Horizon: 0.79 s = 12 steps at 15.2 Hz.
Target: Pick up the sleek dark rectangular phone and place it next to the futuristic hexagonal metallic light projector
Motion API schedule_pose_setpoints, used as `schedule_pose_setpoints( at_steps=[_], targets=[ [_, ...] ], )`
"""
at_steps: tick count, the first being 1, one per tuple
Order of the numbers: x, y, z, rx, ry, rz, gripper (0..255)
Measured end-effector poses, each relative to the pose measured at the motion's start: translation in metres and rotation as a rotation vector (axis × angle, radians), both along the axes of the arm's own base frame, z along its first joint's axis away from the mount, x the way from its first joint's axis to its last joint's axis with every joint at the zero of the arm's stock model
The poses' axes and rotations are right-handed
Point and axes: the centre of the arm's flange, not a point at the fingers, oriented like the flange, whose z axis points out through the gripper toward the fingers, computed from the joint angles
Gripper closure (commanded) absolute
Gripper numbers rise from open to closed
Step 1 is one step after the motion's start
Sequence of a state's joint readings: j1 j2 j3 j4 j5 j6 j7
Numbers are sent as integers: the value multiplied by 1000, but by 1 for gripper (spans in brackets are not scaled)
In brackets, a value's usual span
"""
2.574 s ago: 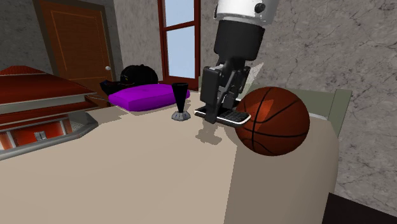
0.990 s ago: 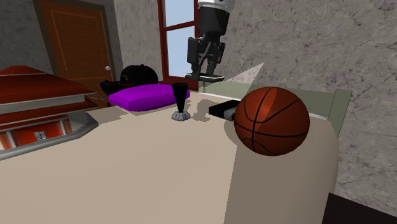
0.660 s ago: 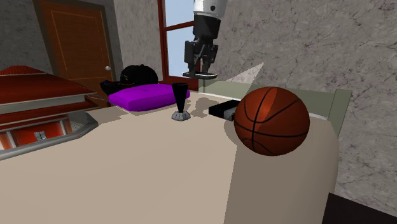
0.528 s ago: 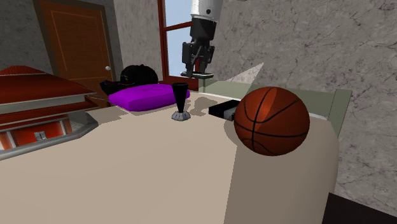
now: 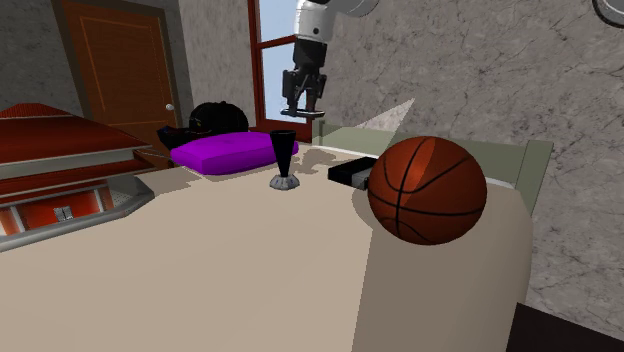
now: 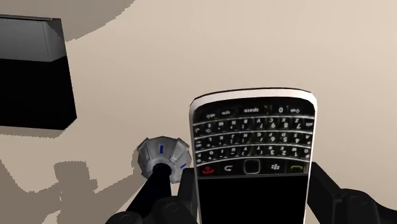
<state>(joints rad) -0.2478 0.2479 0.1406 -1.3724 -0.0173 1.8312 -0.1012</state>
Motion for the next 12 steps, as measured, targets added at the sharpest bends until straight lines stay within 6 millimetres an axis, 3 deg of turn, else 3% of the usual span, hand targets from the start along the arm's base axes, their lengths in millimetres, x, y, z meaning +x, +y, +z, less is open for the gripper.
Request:
schedule_pose_setpoints(
  at_steps=[5,12],
  targets=[
    [47,-47,-4,0,1,0,255],
    [55,-53,-36,-1,1,0,255]
  ],
)
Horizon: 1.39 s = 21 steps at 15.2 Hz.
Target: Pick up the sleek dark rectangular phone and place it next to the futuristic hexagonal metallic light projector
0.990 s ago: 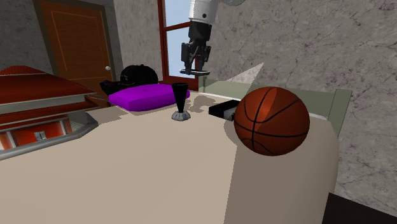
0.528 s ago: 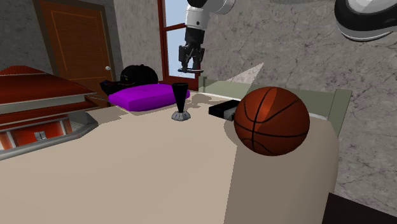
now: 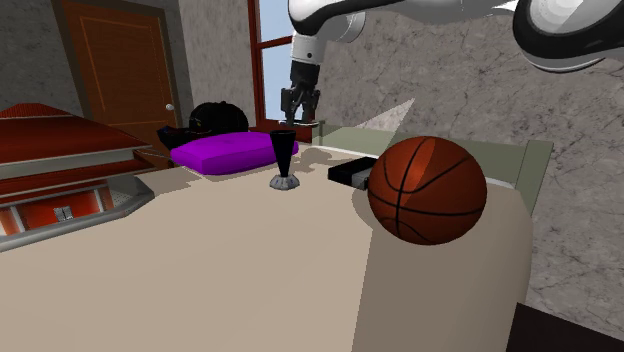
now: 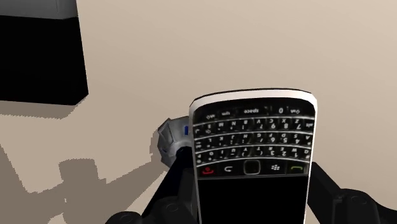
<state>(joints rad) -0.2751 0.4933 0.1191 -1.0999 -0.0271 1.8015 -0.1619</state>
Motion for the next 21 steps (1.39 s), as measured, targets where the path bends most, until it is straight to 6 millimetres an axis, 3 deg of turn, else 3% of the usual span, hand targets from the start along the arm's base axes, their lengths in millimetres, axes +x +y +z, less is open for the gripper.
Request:
schedule_pose_setpoints(
  at_steps=[21],
  targets=[
    [-1,0,-110,0,0,0,255]
  ],
)
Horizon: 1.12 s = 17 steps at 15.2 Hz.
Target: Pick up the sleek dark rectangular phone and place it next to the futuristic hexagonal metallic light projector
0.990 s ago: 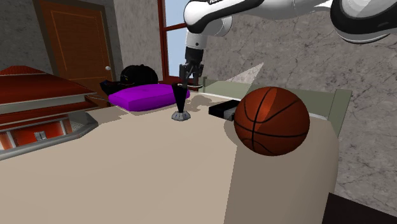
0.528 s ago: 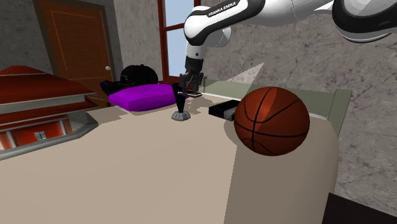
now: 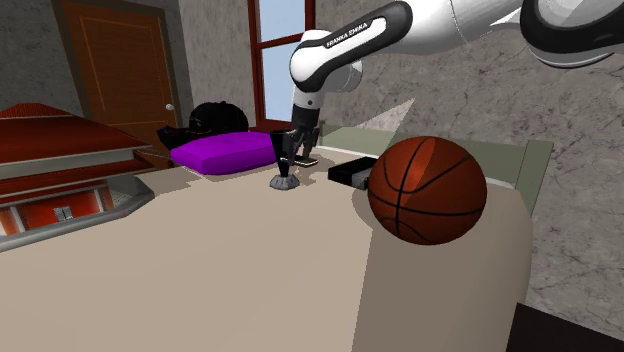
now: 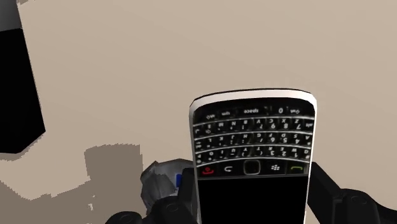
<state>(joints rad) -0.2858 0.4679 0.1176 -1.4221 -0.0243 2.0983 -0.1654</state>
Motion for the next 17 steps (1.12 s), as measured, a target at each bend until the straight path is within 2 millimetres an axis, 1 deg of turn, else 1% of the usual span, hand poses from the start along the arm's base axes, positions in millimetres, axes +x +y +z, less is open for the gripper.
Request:
schedule_pose_setpoints(
  at_steps=[17],
  targets=[
    [1,-1,-91,0,0,0,255]
  ],
)
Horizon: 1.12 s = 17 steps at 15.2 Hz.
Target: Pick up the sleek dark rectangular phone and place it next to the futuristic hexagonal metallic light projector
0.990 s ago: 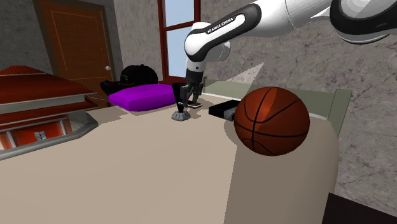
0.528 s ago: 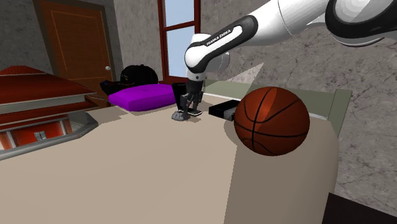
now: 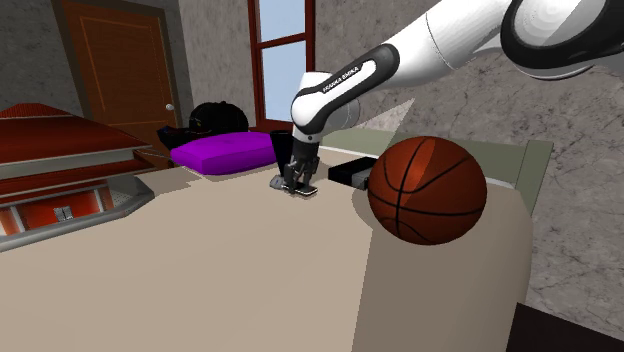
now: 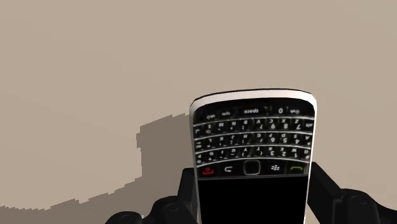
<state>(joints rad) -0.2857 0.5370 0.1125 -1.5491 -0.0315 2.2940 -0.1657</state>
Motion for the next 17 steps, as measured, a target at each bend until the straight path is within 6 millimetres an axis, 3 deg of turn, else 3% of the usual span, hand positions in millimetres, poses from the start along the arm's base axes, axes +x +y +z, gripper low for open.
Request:
schedule_pose_setpoints(
  at_steps=[4,10,11,17],
  targets=[
    [-1,1,-18,0,0,0,255],
    [0,1,-20,0,0,0,255],
    [0,1,-20,0,0,0,0],
    [0,1,-20,0,-1,0,0]
  ],
)
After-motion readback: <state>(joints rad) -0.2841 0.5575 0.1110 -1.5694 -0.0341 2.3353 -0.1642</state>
